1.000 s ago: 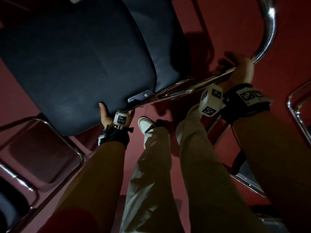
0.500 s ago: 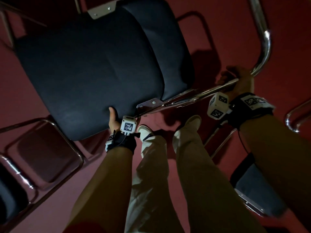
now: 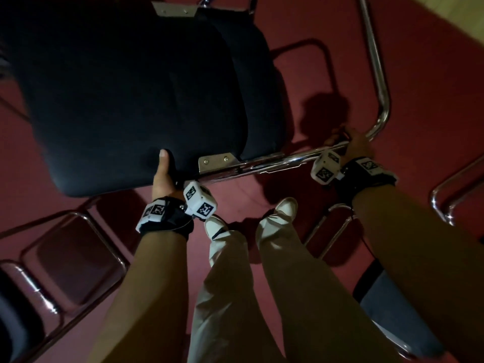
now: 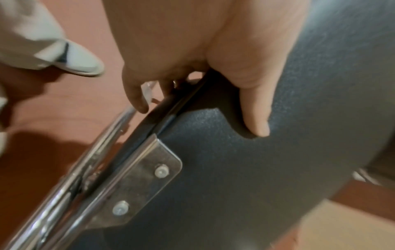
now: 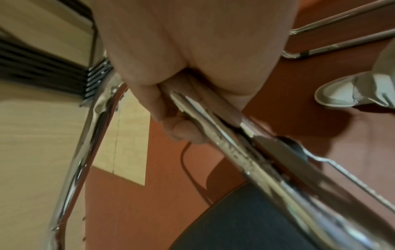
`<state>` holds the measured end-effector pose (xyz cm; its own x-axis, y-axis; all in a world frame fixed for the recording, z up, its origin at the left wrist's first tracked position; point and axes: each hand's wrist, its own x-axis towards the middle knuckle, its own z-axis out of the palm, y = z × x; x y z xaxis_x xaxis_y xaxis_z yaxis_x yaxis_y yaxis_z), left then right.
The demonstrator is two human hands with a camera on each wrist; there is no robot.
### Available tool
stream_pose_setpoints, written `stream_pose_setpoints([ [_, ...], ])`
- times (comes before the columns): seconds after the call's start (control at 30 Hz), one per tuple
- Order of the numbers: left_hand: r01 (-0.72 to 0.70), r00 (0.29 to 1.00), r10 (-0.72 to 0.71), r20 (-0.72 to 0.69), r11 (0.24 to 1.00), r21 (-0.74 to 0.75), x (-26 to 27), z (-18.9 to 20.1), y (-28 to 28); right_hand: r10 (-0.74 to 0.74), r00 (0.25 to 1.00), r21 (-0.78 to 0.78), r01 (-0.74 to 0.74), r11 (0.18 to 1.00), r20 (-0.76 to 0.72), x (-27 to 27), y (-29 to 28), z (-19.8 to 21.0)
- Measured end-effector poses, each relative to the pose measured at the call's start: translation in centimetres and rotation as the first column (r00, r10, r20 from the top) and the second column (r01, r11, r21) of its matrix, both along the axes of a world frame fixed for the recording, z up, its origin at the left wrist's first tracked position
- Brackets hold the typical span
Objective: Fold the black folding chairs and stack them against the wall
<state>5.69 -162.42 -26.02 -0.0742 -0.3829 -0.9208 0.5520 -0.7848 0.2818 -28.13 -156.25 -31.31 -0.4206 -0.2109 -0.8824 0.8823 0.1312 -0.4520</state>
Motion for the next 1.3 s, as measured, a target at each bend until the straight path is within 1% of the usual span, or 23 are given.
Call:
stream_pose_setpoints([
  [0.03, 0.041, 0.999, -0.041, 0.003, 0.999, -0.003, -0.6, 0.4, -0.3, -0.01, 1.0, 0.004, 0.01, 1.0, 0.012, -0.5, 0.2, 0.0],
  [0.07, 0.077, 0.996, -0.077, 0.036, 0.997, -0.002, -1.3, 0.8, -0.7, -0.027, 0.999, -0.003, 0.027, 1.0, 0.024, -0.9, 0.4, 0.1],
  [0.1, 0.087, 0.992, -0.086, 0.096, 0.996, -0.005, -2.0, 1.1, -1.0, -0.052, 0.998, -0.022, 0.052, 0.998, 0.03, -1.2, 0.5, 0.4],
  [0.13, 0.082, 0.98, -0.076, 0.184, 0.996, -0.027, -2.5, 1.1, -1.4, -0.078, 0.997, -0.045, 0.079, 0.996, 0.028, -1.5, 0.6, 0.7],
  [0.17, 0.069, 0.96, -0.052, 0.276, 0.996, -0.051, -2.9, 1.1, -1.8, -0.096, 0.995, -0.068, 0.097, 0.993, 0.024, -1.6, 0.6, 1.2],
  [0.23, 0.072, 0.918, -0.038, 0.396, 0.995, -0.069, -4.0, 1.8, -2.5, -0.118, 0.993, -0.103, 0.12, 0.987, 0.028, -2.0, 0.5, 2.8],
  [0.3, 0.092, 0.889, -0.041, 0.455, 0.992, -0.091, -5.3, 2.4, -2.8, -0.135, 0.99, -0.138, 0.139, 0.981, 0.039, -2.2, 0.2, 4.8],
  [0.47, 0.201, 0.82, -0.06, 0.569, 0.961, -0.19, -8.9, 4.8, -3.3, -0.171, 0.985, -0.209, 0.165, 0.964, -0.011, -3.2, -1.3, 8.5],
  [0.57, 0.25, 0.787, -0.062, 0.614, 0.942, -0.224, -10.7, 6.5, -4.0, -0.154, 0.987, -0.245, 0.141, 0.959, -0.036, -3.1, -2.2, 10.5],
  [0.7, 0.385, 0.657, -0.092, 0.748, 0.894, -0.229, -12.3, 8.3, -5.4, -0.087, 0.991, -0.342, 0.048, 0.939, -0.1, -2.2, -3.4, 13.2],
  [0.77, 0.421, 0.648, -0.109, 0.754, 0.876, -0.235, -12.6, 8.9, -6.1, -0.062, 0.991, -0.367, 0.015, 0.93, -0.118, -2.2, -3.3, 14.0],
  [0.9, 0.453, 0.675, -0.143, 0.724, 0.854, -0.254, -12.9, 9.9, -6.5, -0.039, 0.995, -0.363, 0.003, 0.932, -0.092, -2.8, -2.5, 14.5],
  [0.97, 0.455, 0.69, -0.148, 0.709, 0.85, -0.266, -13.2, 10.3, -6.8, -0.021, 0.996, -0.386, -0.013, 0.922, -0.085, -3.6, -2.1, 14.9],
  [1.1, 0.458, 0.695, -0.13, 0.708, 0.839, -0.295, -13.5, 11.0, -7.8, -0.046, 0.995, -0.46, -0.002, 0.888, -0.094, -5.0, -1.7, 16.0],
  [1.2, 0.466, 0.671, -0.115, 0.732, 0.834, -0.296, -13.7, 11.5, -8.5, -0.056, 0.996, -0.418, 0.023, 0.908, -0.067, -5.7, -2.0, 15.8],
  [1.3, 0.468, 0.671, -0.121, 0.731, 0.834, -0.291, -13.9, 12.0, -9.2, -0.072, 0.992, -0.33, 0.033, 0.943, -0.105, -7.3, -2.3, 15.9],
])
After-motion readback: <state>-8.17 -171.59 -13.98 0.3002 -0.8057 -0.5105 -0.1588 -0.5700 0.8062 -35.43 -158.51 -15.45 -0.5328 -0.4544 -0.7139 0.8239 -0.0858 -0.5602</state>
